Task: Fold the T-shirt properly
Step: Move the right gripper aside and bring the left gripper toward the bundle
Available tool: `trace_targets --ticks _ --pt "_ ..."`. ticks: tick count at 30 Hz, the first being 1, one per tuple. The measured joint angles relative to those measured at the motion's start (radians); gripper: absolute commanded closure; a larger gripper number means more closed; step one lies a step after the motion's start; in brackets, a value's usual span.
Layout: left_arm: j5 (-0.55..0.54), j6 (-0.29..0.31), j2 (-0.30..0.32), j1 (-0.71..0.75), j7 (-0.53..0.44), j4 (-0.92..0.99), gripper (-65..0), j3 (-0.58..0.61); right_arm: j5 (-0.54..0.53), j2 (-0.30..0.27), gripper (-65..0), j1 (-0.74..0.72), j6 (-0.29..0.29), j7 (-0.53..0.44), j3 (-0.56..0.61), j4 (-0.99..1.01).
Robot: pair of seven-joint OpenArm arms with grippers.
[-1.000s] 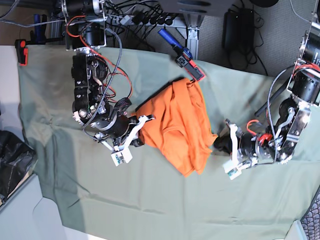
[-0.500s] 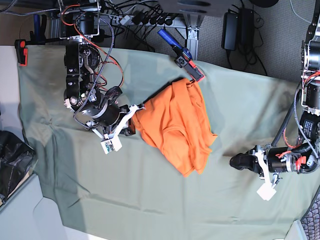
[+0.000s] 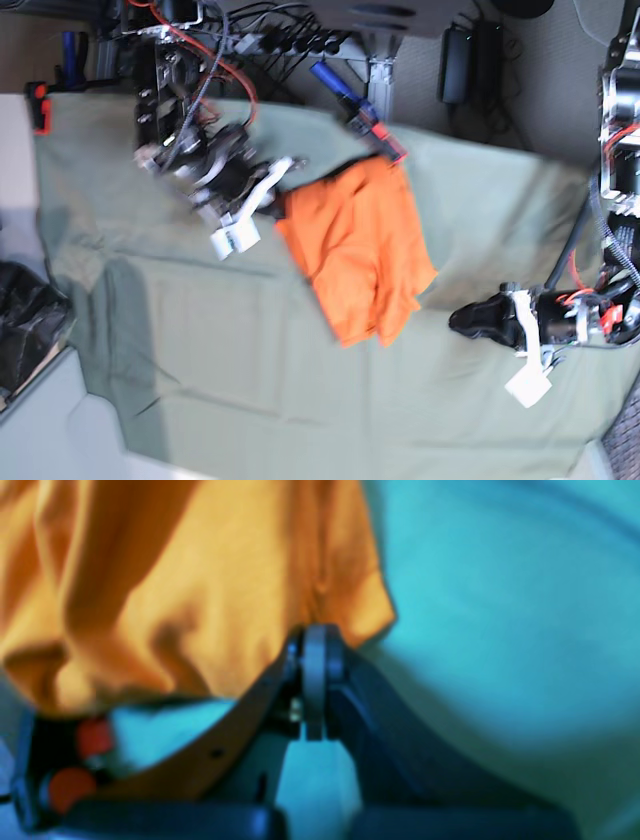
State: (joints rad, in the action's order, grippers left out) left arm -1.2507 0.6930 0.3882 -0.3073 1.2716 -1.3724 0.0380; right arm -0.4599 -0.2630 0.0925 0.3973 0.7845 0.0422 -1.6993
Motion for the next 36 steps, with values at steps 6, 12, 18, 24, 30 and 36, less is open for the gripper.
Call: trace_targets --ticks 6,12,18,24,30,36 --pt "-0.071 0.0 0.019 0.0 0.042 0.0 0.0 0.0 -0.034 0.014 0.0 0.075 0.0 0.011 0.0 -0.109" --pt "-0.154 0.0 0.036 -0.001 0.101 0.0 0.0 0.0 -0.04 0.039 0.0 0.113 0.0 0.031 0.0 -0.132" --pt "-0.209 0.0 0.036 0.009 0.138 0.0 0.0 0.0 0.008 0.039 0.0 0.11 0.0 0.04 -0.037 -0.184" --pt "-0.207 0.0 0.035 0.133 0.137 0.0 0.0 0.002 0.055 0.039 0.0 0.109 0.0 0.007 -0.111 -0.184" --pt "-0.036 0.0 0.005 0.235 0.064 0.0 0.0 0.001 0.06 0.033 0.0 0.108 0.0 0.002 -0.14 -0.184" --pt "0.207 -0.001 -0.042 0.244 -0.145 0.0 0.0 0.048 0.058 0.033 0.0 0.108 0.0 0.002 -0.14 -0.184"
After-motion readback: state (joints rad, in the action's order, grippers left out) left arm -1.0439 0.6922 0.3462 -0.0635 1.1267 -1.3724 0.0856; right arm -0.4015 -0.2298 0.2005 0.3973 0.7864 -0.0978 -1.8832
